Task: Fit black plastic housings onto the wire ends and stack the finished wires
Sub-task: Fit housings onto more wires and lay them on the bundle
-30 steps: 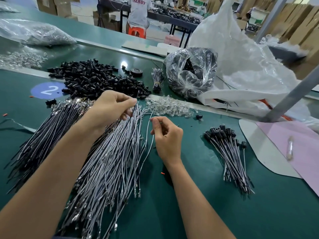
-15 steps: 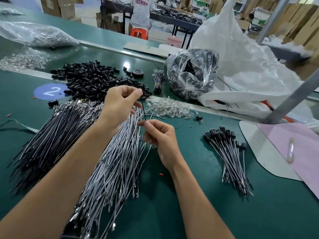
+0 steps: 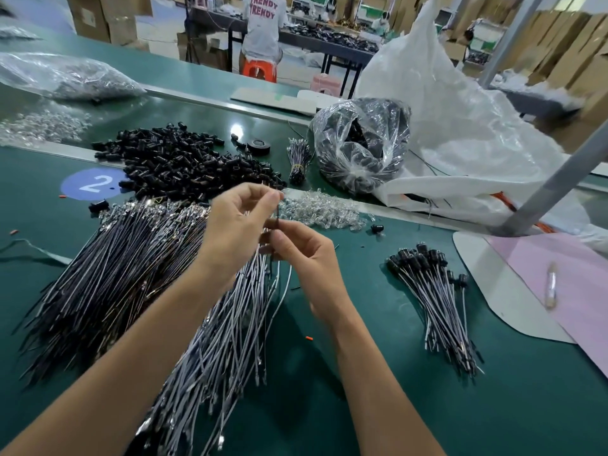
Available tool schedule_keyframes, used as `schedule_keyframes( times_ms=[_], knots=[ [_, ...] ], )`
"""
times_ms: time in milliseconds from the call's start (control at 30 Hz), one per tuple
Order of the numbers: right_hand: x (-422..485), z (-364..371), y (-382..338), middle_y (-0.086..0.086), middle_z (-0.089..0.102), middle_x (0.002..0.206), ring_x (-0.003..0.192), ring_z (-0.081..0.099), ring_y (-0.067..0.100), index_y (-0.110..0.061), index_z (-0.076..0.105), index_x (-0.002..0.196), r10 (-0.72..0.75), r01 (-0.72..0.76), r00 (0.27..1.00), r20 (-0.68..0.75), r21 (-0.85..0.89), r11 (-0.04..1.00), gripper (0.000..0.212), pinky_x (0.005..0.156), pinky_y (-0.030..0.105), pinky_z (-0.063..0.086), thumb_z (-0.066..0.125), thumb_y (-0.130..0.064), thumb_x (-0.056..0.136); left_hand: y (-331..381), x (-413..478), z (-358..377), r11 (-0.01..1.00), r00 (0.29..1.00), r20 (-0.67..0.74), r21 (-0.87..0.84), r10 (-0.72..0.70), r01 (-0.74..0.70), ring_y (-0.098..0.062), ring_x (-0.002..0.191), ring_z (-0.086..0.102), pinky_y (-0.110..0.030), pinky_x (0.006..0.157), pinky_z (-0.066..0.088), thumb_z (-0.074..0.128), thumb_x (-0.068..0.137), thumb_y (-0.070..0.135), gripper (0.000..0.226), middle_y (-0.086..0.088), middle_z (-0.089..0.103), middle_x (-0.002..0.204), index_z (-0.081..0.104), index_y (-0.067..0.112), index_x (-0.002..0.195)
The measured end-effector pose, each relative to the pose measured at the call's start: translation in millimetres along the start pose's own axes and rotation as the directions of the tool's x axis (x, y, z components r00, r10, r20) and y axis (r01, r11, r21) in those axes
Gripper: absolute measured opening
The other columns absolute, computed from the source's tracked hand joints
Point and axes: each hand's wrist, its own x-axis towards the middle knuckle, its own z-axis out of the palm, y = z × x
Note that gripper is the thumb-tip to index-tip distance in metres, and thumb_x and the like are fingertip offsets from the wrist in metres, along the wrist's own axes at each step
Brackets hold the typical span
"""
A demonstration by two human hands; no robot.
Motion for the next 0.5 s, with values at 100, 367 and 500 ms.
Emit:
schedule_keyframes(
  times_ms=[100,367,500],
  knots=[
    [-2,3,-2,-0.001,0.071,0.071,0.063,0.064,0.009,-0.011,0.070,0.096,-0.044,0.045,0.996,-0.072,0.005,0.999,0.014,0.063,0.021,0.053,0.058,-0.004,0.095,-5,-8,2,1.000,0.997,0.080,0.022,-0.006,0.005,-0.009,0.072,0.065,-0.024,0.060,0.054,0.063,0.093,0.020,0.008,-0.010,0.072,0.099,0.068,0.014,0.089],
    [-8,-11,-8,0.005,0.069,0.069,0.051,0.060,0.015,-0.008,0.068,0.099,-0.066,0.079,0.976,-0.207,0.053,0.995,0.013,0.053,0.022,0.050,0.055,-0.008,0.098,-10,2,-65,0.514,0.999,-0.009,0.858,0.053,-0.020,-0.027,0.118,0.046,-0.041,0.097,0.037,0.073,0.086,0.027,0.007,-0.007,0.066,0.115,0.068,0.024,0.089],
    [-11,-13,-9,0.004,0.071,0.069,0.051,0.061,0.015,-0.012,0.069,0.096,-0.115,0.116,0.960,-0.255,-0.009,0.993,0.012,0.052,0.023,0.049,0.057,-0.012,0.097,-19,-3,-58,0.169,0.994,0.079,0.983,-0.074,-0.066,-0.026,0.123,0.031,-0.040,0.104,0.029,0.067,0.089,0.038,0.016,-0.001,0.057,0.123,0.074,0.025,0.095]
  ],
)
